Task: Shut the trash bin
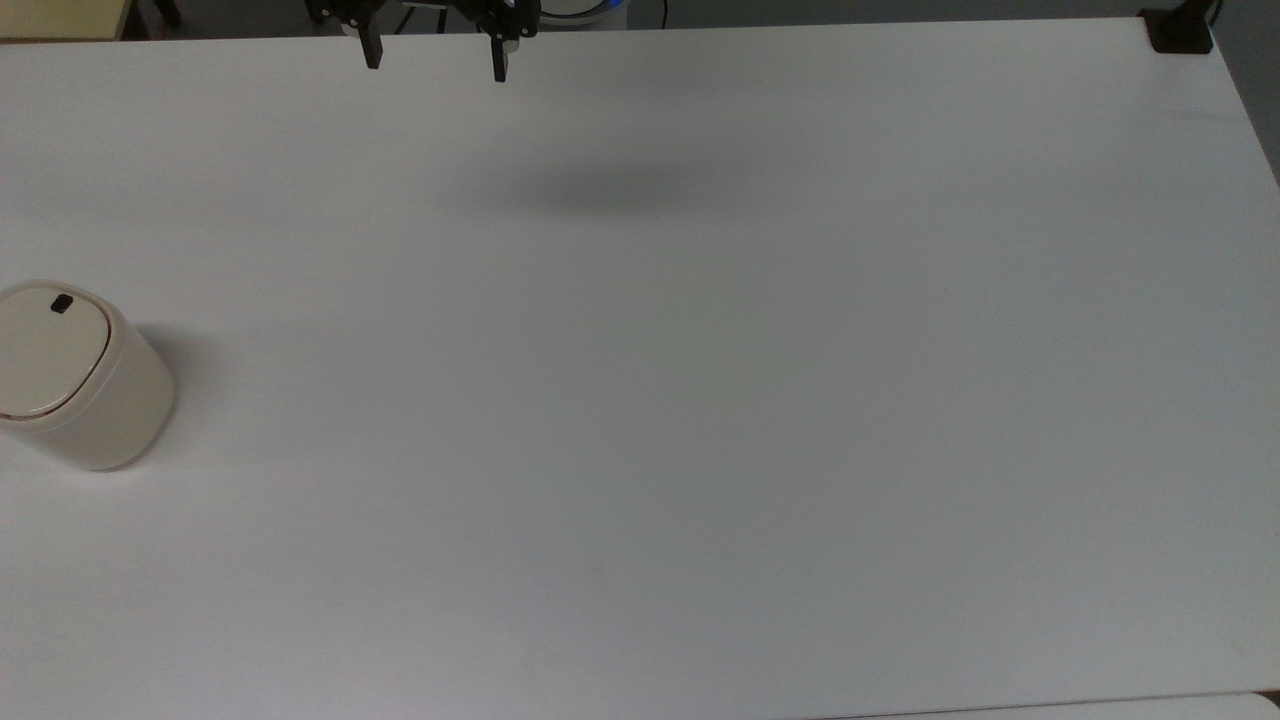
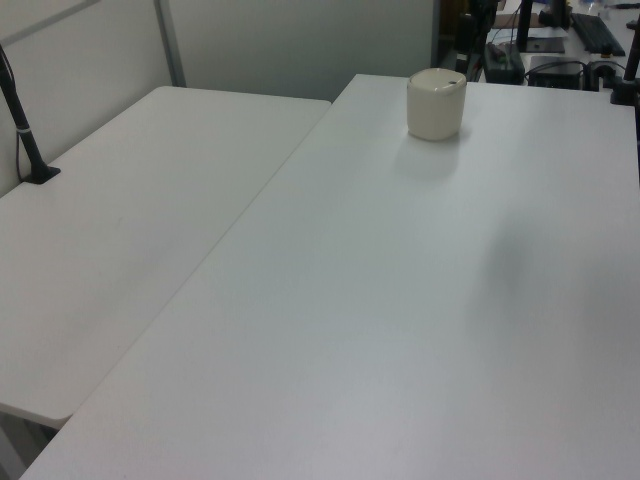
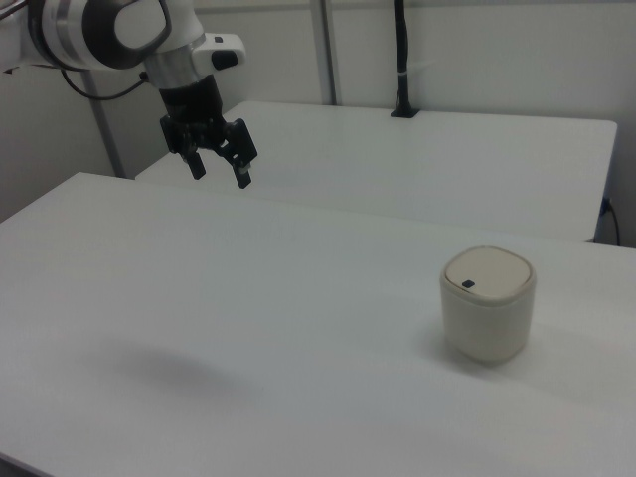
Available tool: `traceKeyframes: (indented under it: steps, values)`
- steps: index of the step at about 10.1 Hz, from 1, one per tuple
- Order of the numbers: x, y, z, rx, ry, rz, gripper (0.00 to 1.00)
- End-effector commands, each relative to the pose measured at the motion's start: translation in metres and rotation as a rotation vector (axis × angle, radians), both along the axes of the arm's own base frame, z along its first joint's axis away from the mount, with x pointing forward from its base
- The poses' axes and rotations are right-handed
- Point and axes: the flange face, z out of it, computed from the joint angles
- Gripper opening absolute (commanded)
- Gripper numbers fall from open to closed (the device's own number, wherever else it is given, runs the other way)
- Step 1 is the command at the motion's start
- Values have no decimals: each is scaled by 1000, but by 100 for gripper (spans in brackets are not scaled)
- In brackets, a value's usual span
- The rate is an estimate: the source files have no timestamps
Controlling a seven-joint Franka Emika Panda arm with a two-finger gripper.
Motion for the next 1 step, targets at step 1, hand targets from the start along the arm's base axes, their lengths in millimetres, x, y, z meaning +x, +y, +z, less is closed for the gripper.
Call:
traceKeyframes:
  steps: [1]
  values:
    - [0, -2, 7, -14, -13, 31, 100]
